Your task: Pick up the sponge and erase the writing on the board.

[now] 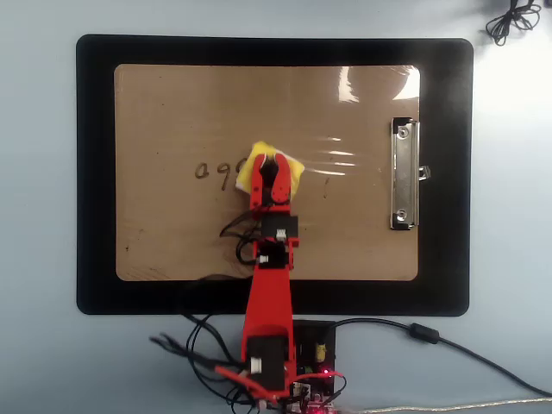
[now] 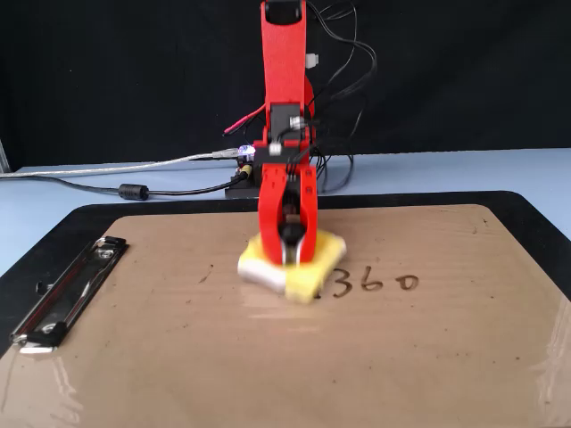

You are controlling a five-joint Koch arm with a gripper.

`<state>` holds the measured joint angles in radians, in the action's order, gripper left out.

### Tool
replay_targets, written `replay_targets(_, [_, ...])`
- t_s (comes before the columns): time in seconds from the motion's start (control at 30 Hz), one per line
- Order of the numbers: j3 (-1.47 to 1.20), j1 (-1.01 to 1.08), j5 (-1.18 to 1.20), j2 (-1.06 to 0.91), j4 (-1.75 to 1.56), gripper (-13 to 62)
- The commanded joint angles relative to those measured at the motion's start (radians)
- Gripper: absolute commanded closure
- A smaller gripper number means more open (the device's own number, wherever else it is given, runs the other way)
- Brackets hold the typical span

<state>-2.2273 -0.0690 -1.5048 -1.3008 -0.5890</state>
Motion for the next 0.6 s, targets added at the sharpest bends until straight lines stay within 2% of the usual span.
replay_targets(0.0, [0.179,-0.006,-0.025,0.207,-0.081,57.2])
replay_targets(0.1, [0.037,-0.014,-0.025,0.112,-0.104,57.2])
replay_targets(0.2, [-0.295,-0.032,-0.025,-0.193,-0.098,57.2])
replay_targets(0.23, [-0.327,-0.035,-0.026,-0.259,-0.095,57.3])
replay_targets(0.3, [-0.275,-0.051,-0.028,-0.179,-0.091,57.2])
replay_targets(0.43, [0.135,-0.066,-0.023,0.170,-0.077,57.2])
replay_targets(0.47, [0.179,-0.066,-0.026,0.196,-0.069,57.2])
replay_targets(0.53, [0.058,-0.071,-0.028,0.114,-0.063,57.2])
replay_targets(0.57, [-0.087,-0.080,-0.028,-0.015,-0.061,57.2])
